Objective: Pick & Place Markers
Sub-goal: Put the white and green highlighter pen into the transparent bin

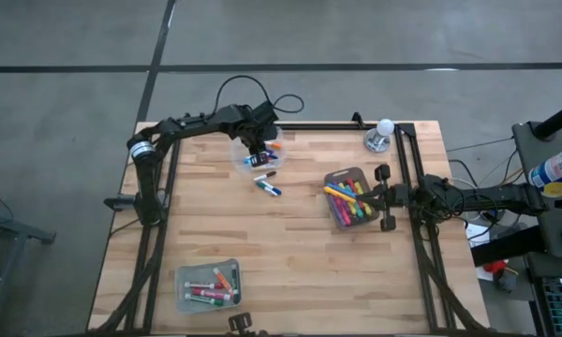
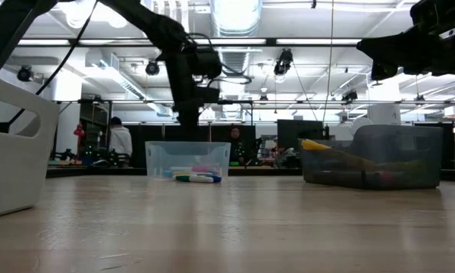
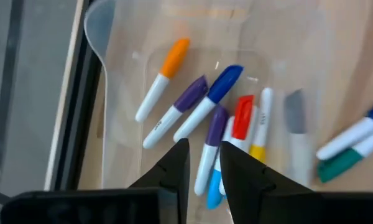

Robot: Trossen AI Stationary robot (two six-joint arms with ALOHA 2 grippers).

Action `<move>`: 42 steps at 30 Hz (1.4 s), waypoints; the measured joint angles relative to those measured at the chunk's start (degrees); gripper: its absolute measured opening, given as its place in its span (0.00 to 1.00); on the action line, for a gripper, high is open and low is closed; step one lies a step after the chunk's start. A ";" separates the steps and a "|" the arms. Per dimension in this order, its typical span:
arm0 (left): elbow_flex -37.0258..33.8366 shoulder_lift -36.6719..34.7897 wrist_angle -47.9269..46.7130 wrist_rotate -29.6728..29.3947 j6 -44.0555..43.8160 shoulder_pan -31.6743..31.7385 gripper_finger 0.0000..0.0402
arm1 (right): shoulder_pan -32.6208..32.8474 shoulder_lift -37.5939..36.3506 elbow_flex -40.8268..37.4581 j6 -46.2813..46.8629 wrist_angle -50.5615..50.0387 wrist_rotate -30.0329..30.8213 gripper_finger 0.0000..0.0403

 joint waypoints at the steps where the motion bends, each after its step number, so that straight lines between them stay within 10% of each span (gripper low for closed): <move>1: 0.97 -0.03 -1.05 -0.05 0.00 -0.40 0.21 | 0.02 0.00 0.00 0.06 0.00 0.00 0.02; 29: 3.94 -0.22 -8.61 6.83 1.28 -20.98 0.21 | 0.02 0.00 0.00 0.07 0.00 0.02 0.02; 42: -6.84 -0.24 -0.52 5.63 2.75 -20.46 0.21 | 0.02 -0.02 0.00 0.07 0.00 0.02 0.02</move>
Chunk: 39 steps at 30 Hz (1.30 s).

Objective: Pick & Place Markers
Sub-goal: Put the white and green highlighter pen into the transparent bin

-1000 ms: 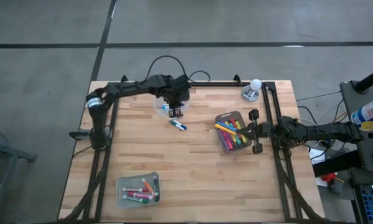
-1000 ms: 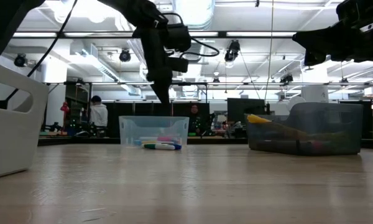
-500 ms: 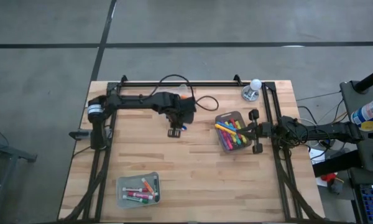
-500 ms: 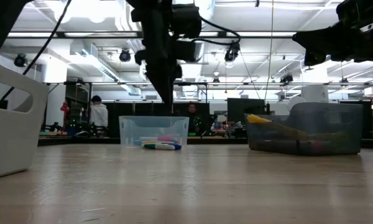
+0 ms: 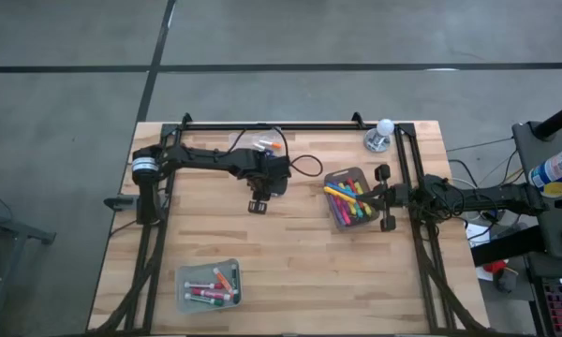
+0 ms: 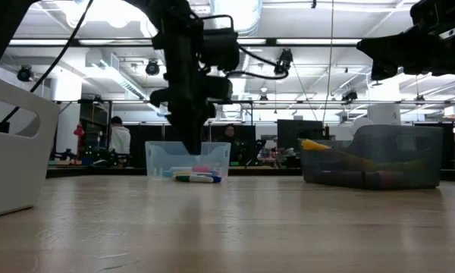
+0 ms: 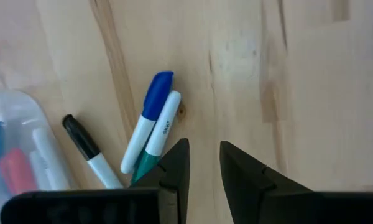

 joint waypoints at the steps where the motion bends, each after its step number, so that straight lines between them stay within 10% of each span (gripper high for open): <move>1: -0.99 0.00 1.06 -0.11 0.02 0.13 0.21 | 0.00 0.02 0.00 -0.09 0.00 -0.02 0.02; 39: -14.37 0.24 19.39 -7.05 4.07 2.30 0.21 | -0.01 0.01 0.00 0.04 0.00 -0.02 0.02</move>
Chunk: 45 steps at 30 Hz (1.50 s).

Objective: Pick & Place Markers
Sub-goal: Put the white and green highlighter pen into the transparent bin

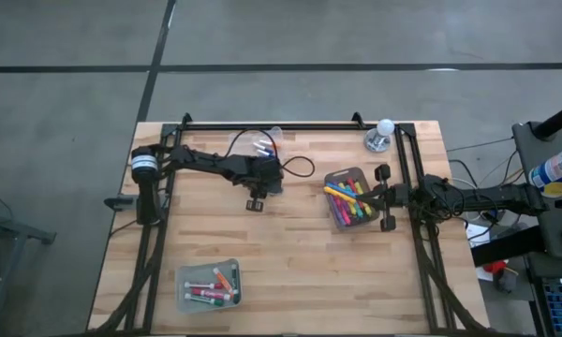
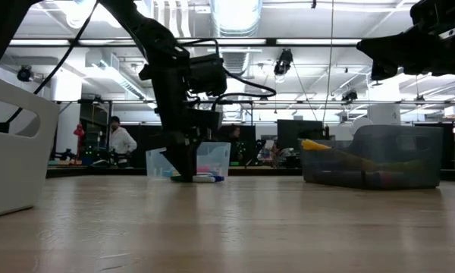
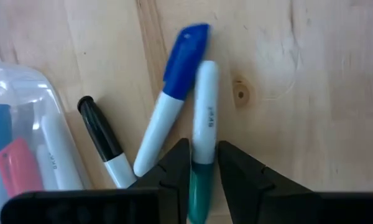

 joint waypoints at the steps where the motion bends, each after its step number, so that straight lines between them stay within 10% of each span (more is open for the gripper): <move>1: -0.33 -0.02 0.21 0.00 0.00 0.00 0.21 | 0.01 0.01 0.00 -0.03 0.00 0.00 0.02; 20: 2.52 0.22 -5.08 4.50 -4.56 -0.44 0.07 | 0.01 0.01 0.00 -0.13 0.00 0.02 0.02; 45: 26.51 -0.15 -25.93 2.09 -5.15 1.11 0.07 | 0.01 0.01 0.00 -0.02 0.00 0.02 0.02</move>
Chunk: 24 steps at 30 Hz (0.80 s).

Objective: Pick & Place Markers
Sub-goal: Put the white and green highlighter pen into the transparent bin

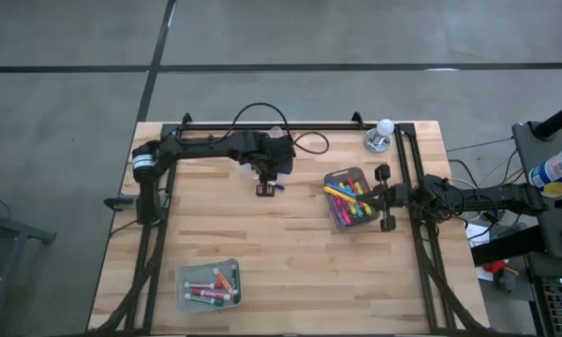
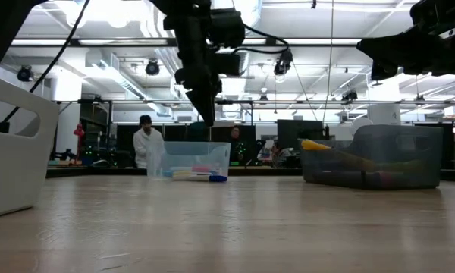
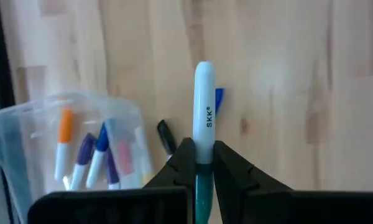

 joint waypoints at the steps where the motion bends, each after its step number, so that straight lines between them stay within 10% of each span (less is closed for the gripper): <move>1: 0.00 0.00 -0.07 -0.29 0.01 0.52 0.07 | -0.01 0.00 0.00 -0.07 0.00 0.01 0.02; 24: -0.07 0.00 2.55 2.48 -4.09 19.45 0.07 | -0.02 0.00 0.00 -0.09 0.00 -0.01 0.02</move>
